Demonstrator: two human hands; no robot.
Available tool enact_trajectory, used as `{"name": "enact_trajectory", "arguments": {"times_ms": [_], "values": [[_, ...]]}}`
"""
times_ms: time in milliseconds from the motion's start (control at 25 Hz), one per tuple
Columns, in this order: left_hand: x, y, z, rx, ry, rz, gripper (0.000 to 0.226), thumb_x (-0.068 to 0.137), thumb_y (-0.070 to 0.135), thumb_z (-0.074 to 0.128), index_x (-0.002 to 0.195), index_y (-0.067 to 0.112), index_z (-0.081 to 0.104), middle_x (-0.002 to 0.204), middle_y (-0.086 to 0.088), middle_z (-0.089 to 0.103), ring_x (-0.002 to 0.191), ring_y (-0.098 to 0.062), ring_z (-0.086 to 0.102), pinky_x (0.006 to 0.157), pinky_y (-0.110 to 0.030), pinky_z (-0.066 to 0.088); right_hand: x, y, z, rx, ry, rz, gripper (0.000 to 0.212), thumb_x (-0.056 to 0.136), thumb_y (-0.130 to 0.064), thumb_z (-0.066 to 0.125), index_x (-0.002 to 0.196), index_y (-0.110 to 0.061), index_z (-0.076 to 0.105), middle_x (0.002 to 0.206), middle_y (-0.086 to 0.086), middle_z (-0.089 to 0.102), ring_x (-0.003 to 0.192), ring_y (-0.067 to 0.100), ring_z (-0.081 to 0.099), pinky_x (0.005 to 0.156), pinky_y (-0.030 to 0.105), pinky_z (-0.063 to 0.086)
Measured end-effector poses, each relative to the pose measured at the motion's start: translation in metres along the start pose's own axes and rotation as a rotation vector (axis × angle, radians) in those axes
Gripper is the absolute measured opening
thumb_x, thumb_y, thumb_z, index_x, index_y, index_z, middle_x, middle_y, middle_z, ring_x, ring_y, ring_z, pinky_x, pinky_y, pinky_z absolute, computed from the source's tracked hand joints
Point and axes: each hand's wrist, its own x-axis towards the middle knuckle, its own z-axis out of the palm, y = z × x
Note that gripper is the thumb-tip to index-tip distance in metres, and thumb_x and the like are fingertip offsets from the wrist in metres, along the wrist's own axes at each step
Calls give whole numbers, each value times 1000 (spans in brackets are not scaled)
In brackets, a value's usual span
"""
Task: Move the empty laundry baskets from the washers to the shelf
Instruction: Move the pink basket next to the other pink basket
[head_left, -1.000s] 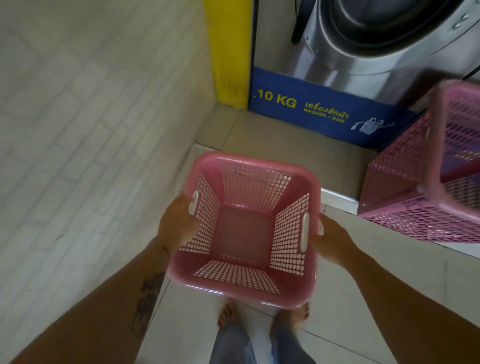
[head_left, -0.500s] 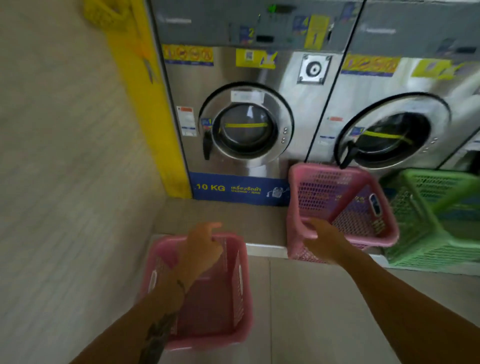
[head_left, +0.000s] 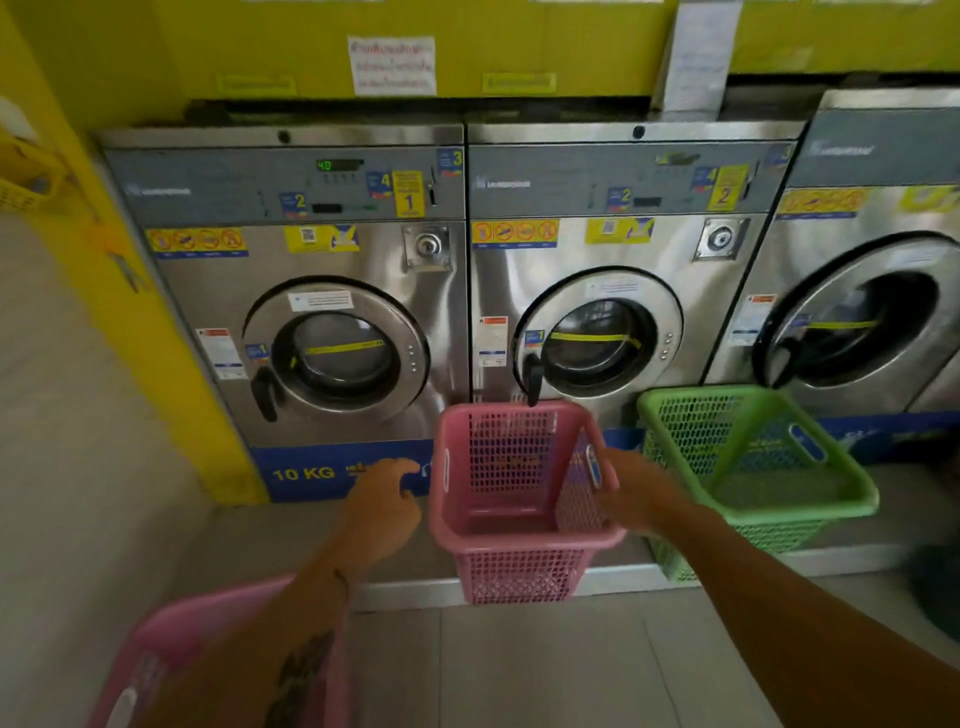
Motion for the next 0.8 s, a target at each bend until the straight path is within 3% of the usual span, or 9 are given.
{"name": "enact_trajectory", "arguments": {"times_ms": [120, 200, 360, 560, 680, 800], "values": [[19, 32, 29, 27, -26, 7, 33, 91, 7, 51, 123, 11, 60, 118, 3, 54, 110, -21, 55, 90, -31, 41, 23, 38, -22, -61, 22, 55, 50, 88, -26, 61, 135, -15, 48, 132, 12, 55, 120, 29, 54, 103, 43, 46], [41, 42, 46, 72, -48, 19, 36, 89, 2, 51, 124, 7, 59, 127, -8, 55, 119, -27, 52, 95, -36, 42, 50, 58, -26, -98, 21, 68, 59, 90, -22, 60, 143, -11, 38, 142, 14, 46, 131, 31, 44, 108, 43, 37], [113, 31, 87, 172, -44, 56, 66, 84, 2, 54, 146, 20, 38, 151, -6, 36, 135, -29, 39, 103, -39, 39, 129, 94, -12, -121, 11, 84, 50, 85, -23, 62, 133, -17, 47, 137, 9, 50, 124, 30, 51, 104, 43, 42], [232, -26, 158, 343, -137, 57, 94, 67, 18, 55, 153, 22, 17, 147, -6, 42, 121, -31, 51, 96, -47, 49, 257, 151, 41, -145, -58, 106, 58, 76, -25, 58, 132, -23, 42, 124, 0, 54, 116, 25, 55, 98, 42, 47], [293, -61, 201, 426, -158, 31, 89, 64, 26, 52, 149, 15, 28, 157, -8, 23, 129, -33, 43, 101, -49, 44, 329, 190, 82, -151, -83, 143, 94, 67, -19, 60, 150, -31, 18, 130, 3, 48, 121, 28, 51, 98, 50, 48], [326, -84, 228, 453, -177, -30, 95, 59, 27, 61, 148, 15, 28, 162, -4, 5, 137, -33, 32, 105, -50, 39, 367, 201, 102, -103, -27, 210, 117, 64, -5, 58, 151, -42, -11, 143, 6, 36, 125, 37, 43, 96, 59, 46]]}}
